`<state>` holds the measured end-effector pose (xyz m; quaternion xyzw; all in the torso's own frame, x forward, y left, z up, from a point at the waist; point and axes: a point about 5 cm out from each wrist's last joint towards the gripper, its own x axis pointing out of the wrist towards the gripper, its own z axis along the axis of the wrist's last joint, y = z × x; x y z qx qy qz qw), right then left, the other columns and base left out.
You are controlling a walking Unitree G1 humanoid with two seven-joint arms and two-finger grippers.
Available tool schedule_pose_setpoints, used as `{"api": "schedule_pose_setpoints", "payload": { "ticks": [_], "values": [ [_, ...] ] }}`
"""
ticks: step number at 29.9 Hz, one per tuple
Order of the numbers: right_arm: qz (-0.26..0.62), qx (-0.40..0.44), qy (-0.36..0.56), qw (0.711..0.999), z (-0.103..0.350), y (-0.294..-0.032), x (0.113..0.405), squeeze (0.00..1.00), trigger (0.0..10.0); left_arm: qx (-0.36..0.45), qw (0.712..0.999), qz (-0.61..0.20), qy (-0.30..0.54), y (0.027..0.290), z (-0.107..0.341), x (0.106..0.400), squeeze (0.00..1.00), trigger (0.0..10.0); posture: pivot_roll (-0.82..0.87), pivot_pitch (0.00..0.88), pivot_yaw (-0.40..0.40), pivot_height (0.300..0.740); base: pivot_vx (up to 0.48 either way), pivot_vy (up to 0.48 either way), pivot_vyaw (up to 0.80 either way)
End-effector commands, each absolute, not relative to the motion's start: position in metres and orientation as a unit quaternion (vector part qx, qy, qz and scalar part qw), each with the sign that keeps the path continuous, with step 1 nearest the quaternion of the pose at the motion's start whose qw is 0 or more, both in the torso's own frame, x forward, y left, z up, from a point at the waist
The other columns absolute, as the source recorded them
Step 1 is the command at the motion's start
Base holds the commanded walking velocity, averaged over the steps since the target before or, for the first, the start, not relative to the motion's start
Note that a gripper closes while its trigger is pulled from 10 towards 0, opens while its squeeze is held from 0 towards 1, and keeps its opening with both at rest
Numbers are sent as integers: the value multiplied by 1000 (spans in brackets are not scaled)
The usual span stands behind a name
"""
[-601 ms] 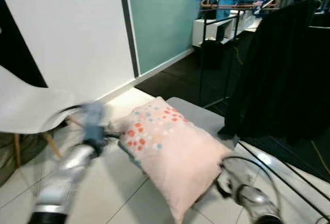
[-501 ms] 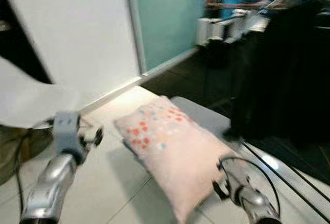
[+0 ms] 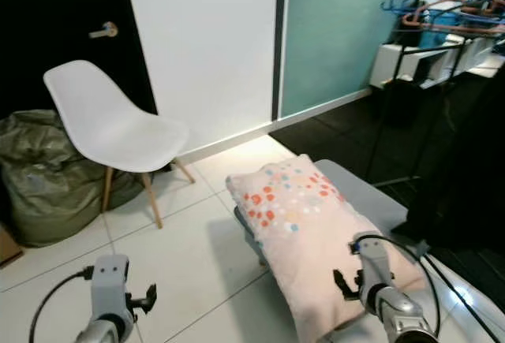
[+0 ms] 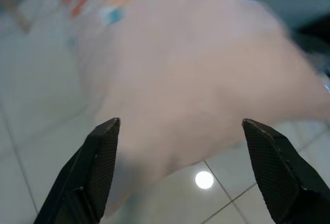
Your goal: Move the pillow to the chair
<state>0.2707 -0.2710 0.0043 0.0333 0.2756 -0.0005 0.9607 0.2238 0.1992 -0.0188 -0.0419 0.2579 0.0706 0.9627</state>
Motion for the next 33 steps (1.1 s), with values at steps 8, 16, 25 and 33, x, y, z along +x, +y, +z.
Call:
{"api": "schedule_pose_setpoints", "payload": {
  "ticks": [8, 16, 25, 33],
  "values": [
    [-32, 125, 234, 964, 15, -278, 279, 0, 10000, -86, 966, 71, 232, 195, -16, 241, 0, 10000, -224, 0, -22, 739, 0, 0, 0],
    [-15, 140, 220, 965, 16, -271, 282, 0, 10000, -94, 972, 90, 195, 212, -11, 251, 0, 10000, -180, 0, -29, 739, 0, 0, 0],
    [14, 138, 230, 963, 11, -261, 279, 0, 10000, -100, 972, 95, 191, 219, -16, 246, 0, 10000, -101, 0, -45, 739, 0, 0, 0],
    [16, 142, 227, 963, 9, -258, 278, 0, 10000, -90, 977, 82, 176, 210, -11, 247, 0, 10000, -112, 0, -38, 739, 0, 0, 0]
  ]
}}
